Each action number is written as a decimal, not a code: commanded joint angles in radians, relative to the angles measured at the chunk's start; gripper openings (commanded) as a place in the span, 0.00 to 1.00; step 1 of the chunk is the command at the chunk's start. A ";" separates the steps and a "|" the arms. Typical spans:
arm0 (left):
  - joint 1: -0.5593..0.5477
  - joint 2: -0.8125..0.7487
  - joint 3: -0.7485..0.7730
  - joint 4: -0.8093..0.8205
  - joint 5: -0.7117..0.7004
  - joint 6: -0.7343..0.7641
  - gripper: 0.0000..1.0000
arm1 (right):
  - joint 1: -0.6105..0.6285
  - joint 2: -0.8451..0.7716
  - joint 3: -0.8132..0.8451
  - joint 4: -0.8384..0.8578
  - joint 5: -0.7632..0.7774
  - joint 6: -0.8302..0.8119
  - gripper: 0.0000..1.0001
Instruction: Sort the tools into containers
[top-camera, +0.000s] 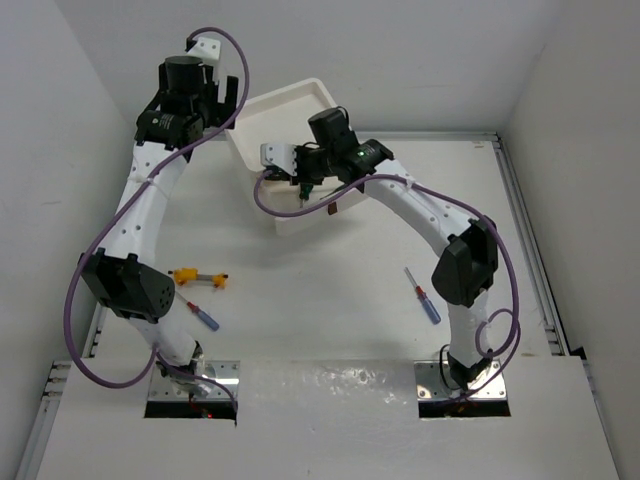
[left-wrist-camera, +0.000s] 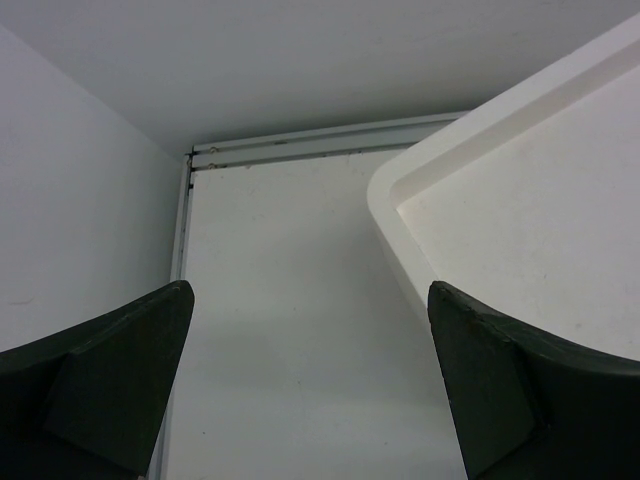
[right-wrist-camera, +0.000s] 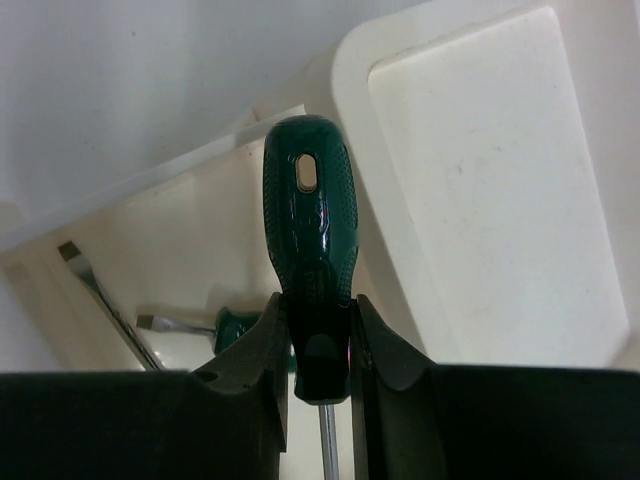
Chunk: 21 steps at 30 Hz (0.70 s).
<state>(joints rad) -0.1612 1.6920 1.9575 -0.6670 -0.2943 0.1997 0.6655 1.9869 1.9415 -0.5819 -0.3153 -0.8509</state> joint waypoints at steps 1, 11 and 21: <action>0.011 -0.031 -0.006 0.047 0.009 -0.017 1.00 | 0.006 0.006 0.037 0.111 -0.073 0.105 0.00; 0.011 -0.035 -0.019 0.050 0.006 -0.011 1.00 | 0.005 0.004 -0.018 0.145 -0.032 0.132 0.00; 0.015 -0.026 -0.017 0.060 0.020 -0.013 1.00 | 0.006 -0.020 -0.090 0.142 0.221 0.104 0.00</action>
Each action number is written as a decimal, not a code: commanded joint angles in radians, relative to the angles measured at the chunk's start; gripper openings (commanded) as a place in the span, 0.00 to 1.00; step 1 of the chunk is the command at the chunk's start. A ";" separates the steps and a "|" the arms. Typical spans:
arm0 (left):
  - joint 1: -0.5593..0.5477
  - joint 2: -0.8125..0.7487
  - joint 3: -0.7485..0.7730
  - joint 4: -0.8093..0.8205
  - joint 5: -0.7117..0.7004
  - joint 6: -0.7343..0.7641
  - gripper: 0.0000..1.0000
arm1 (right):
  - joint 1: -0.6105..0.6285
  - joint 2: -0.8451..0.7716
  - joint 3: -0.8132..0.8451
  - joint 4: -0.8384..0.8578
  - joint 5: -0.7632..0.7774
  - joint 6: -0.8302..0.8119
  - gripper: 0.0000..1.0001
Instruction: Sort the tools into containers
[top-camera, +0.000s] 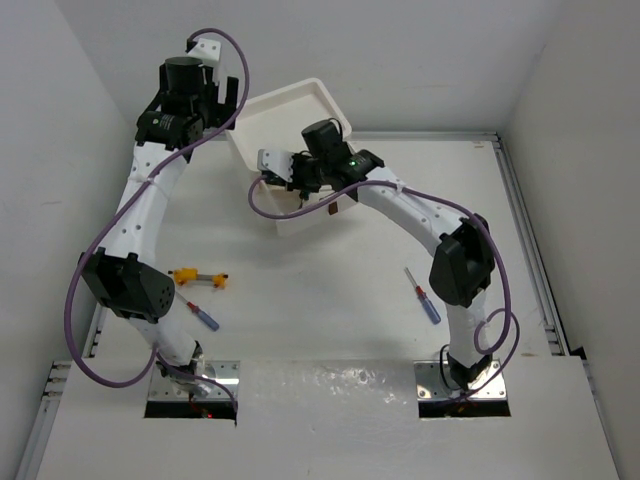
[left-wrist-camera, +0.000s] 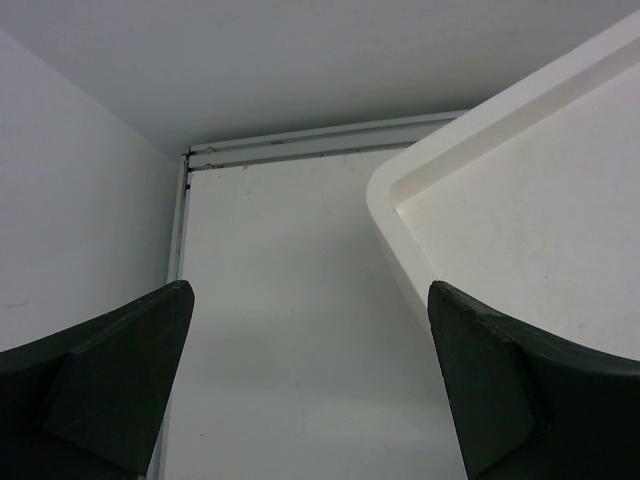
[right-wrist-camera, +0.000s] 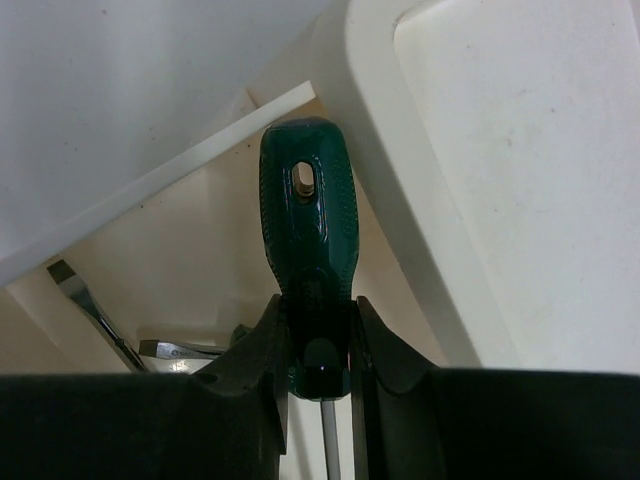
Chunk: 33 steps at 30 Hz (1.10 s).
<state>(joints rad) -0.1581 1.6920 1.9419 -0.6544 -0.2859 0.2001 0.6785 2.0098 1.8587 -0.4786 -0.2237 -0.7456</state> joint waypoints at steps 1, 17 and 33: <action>0.012 -0.026 0.000 0.045 0.013 -0.013 1.00 | -0.008 -0.039 -0.006 0.043 0.147 0.000 0.01; 0.014 -0.032 -0.017 0.048 0.017 -0.010 1.00 | -0.004 -0.017 0.010 0.153 0.297 0.048 0.43; 0.011 -0.041 -0.021 0.047 0.033 -0.008 1.00 | 0.029 -0.118 -0.043 0.156 0.196 0.106 0.38</action>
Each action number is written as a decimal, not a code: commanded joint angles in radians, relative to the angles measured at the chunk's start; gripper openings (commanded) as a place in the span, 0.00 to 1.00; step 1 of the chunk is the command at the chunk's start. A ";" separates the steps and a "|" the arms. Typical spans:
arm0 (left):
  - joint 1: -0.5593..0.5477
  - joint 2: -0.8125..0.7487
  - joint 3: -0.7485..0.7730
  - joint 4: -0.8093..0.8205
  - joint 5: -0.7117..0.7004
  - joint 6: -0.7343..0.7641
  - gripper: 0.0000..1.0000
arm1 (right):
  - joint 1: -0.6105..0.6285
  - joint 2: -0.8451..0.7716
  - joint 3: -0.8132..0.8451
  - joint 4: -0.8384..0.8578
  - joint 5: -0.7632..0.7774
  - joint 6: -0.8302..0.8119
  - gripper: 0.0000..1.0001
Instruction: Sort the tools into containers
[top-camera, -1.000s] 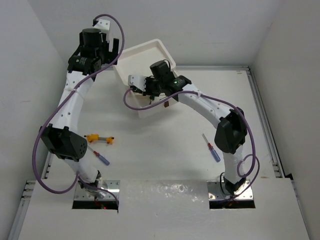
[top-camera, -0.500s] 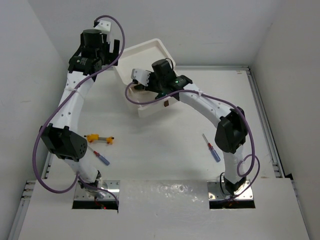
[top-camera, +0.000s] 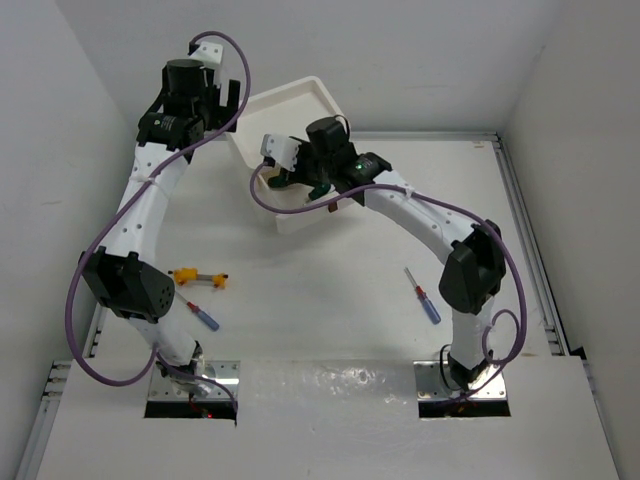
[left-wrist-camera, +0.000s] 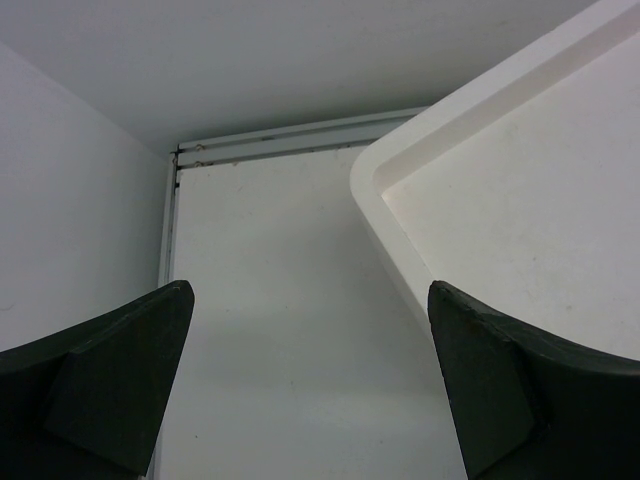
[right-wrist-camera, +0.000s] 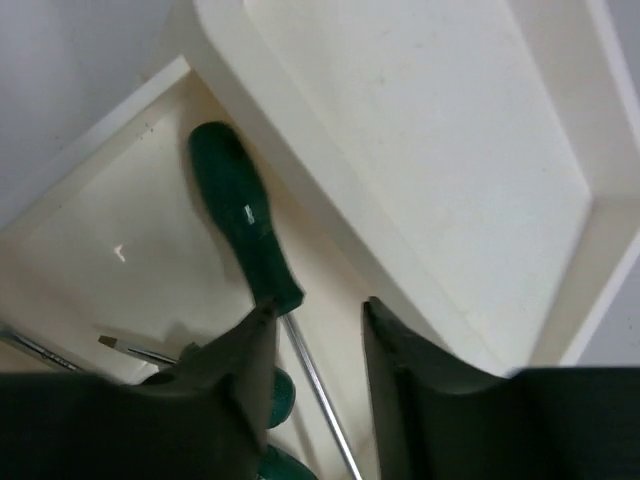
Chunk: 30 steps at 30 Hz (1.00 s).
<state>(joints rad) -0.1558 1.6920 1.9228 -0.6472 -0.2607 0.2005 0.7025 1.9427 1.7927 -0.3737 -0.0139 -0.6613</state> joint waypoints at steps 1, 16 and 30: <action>0.009 -0.043 -0.002 0.040 0.008 -0.009 1.00 | 0.003 -0.044 0.027 0.050 0.001 0.014 0.44; 0.006 -0.055 -0.019 0.043 0.012 0.007 1.00 | -0.074 -0.091 0.074 -0.252 -0.314 -0.080 0.50; 0.006 -0.051 -0.031 0.044 0.021 0.007 1.00 | -0.127 0.085 0.257 -0.566 -0.389 -0.116 0.43</action>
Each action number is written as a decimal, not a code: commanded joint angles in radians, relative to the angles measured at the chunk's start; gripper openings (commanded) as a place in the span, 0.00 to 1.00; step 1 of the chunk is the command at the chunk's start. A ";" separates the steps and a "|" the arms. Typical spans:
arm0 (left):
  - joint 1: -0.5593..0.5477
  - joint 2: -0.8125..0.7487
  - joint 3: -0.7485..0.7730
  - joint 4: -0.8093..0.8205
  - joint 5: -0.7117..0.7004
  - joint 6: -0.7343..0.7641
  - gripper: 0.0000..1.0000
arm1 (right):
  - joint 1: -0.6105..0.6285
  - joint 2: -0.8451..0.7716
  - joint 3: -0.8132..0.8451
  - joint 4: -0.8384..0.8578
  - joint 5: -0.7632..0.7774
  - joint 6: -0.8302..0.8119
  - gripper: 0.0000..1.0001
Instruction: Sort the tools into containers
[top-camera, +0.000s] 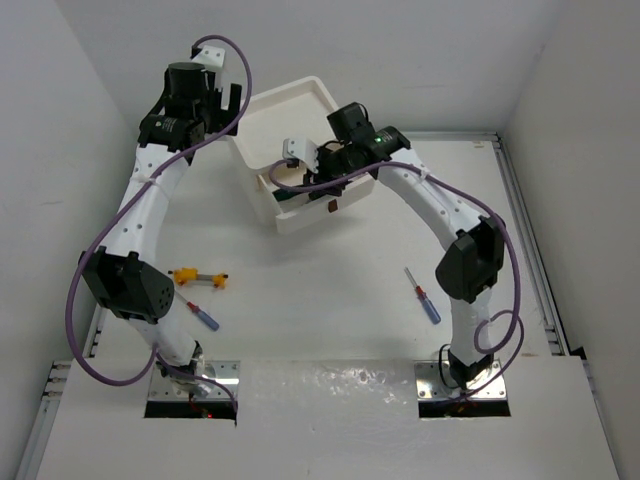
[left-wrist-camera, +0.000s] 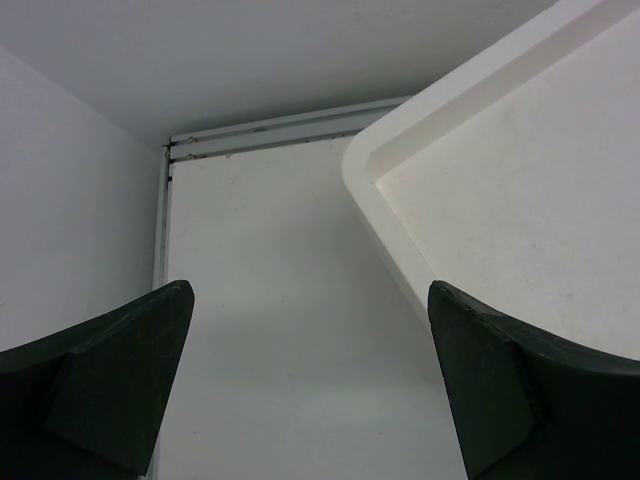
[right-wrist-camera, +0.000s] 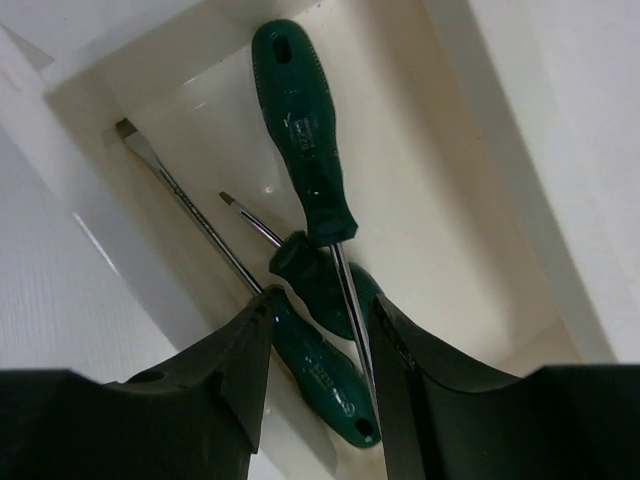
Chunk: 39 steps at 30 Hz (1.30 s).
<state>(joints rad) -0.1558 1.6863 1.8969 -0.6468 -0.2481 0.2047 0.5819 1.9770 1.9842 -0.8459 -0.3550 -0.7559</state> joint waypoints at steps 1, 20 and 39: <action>0.006 -0.045 -0.007 0.044 0.009 0.002 1.00 | -0.007 0.057 0.071 -0.094 -0.052 -0.019 0.43; 0.007 -0.039 -0.016 0.050 0.009 0.004 1.00 | -0.007 0.060 -0.035 0.297 -0.039 0.165 0.00; 0.007 -0.039 -0.030 0.058 0.010 0.015 1.00 | -0.010 0.037 -0.078 0.088 0.060 0.016 0.34</action>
<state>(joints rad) -0.1558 1.6863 1.8641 -0.6312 -0.2428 0.2131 0.5781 2.0281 1.9057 -0.7124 -0.3386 -0.7204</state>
